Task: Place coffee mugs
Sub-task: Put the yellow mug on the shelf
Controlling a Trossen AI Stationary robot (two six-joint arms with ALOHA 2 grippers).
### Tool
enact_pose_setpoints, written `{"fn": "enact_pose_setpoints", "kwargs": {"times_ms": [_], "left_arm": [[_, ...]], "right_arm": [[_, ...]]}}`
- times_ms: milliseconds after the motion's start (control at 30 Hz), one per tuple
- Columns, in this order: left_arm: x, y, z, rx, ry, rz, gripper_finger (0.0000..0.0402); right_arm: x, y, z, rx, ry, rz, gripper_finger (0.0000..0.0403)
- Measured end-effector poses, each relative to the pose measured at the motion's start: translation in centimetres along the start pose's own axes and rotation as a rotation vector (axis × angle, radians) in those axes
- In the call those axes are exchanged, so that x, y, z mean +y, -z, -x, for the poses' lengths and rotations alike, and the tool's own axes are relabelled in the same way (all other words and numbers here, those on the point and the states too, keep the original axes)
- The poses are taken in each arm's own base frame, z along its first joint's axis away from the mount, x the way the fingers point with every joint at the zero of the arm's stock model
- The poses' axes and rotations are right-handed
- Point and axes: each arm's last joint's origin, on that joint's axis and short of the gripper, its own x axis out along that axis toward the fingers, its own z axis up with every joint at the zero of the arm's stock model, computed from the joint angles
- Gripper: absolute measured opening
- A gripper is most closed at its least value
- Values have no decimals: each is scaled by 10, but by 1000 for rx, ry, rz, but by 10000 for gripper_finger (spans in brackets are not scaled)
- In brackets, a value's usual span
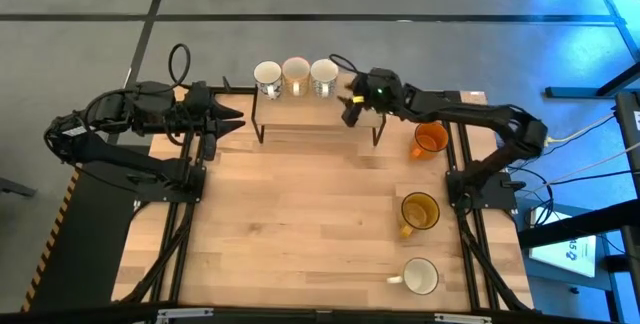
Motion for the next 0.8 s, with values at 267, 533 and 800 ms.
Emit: {"fn": "enact_pose_setpoints", "kwargs": {"times_ms": [267,533,800], "left_arm": [[-3,10,-18,61,-10,-41,105],[-11,41,-54,181,123,-122,105],[-12,55,-65,231,172,-145,105]], "right_arm": [[65,-9,87,183,-508,-334,188],[131,25,152,595,-482,-608,188],[167,66,189,925,-200,-829,188]]}}
